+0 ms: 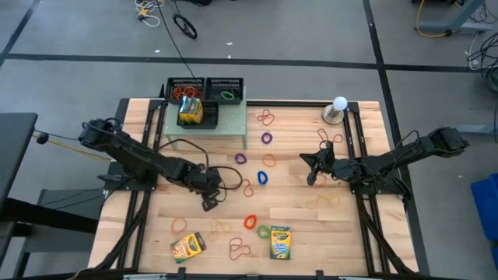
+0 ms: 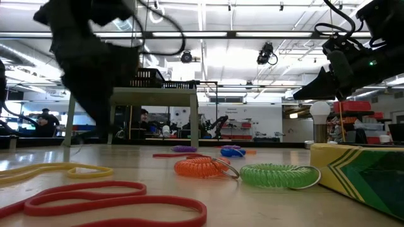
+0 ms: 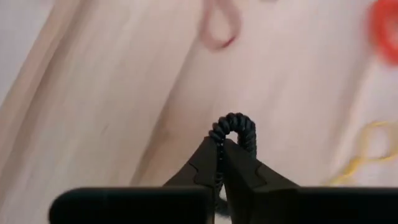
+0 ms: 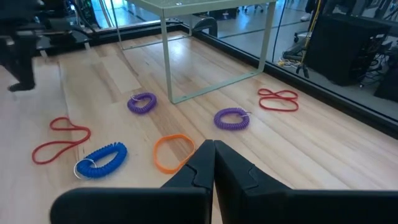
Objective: Pick & Place Office Desk Supplies
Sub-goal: Put the black spring keychain into the top right black bin bin
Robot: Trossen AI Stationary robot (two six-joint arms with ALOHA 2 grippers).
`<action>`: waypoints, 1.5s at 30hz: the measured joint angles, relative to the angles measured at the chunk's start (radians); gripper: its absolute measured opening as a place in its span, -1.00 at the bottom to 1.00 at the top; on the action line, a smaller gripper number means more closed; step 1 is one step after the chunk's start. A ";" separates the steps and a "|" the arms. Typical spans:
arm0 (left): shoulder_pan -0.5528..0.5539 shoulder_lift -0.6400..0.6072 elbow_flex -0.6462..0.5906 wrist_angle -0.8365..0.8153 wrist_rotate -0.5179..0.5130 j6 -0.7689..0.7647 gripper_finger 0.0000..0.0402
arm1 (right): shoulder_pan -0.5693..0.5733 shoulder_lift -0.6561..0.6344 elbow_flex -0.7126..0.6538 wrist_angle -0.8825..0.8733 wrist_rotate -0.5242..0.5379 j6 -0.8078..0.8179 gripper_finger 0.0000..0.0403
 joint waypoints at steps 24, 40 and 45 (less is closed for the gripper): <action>0.660 -0.007 0.723 -0.124 -0.350 0.707 -0.94 | 0.000 0.000 0.000 0.010 0.000 -0.008 -0.95; 0.895 0.139 0.723 -0.104 -0.278 0.879 -0.82 | 0.000 0.000 0.000 0.015 0.000 -0.008 -0.95; 0.897 0.153 0.722 -0.118 -0.255 0.900 -0.56 | 0.000 0.000 0.000 0.015 0.000 -0.015 -0.95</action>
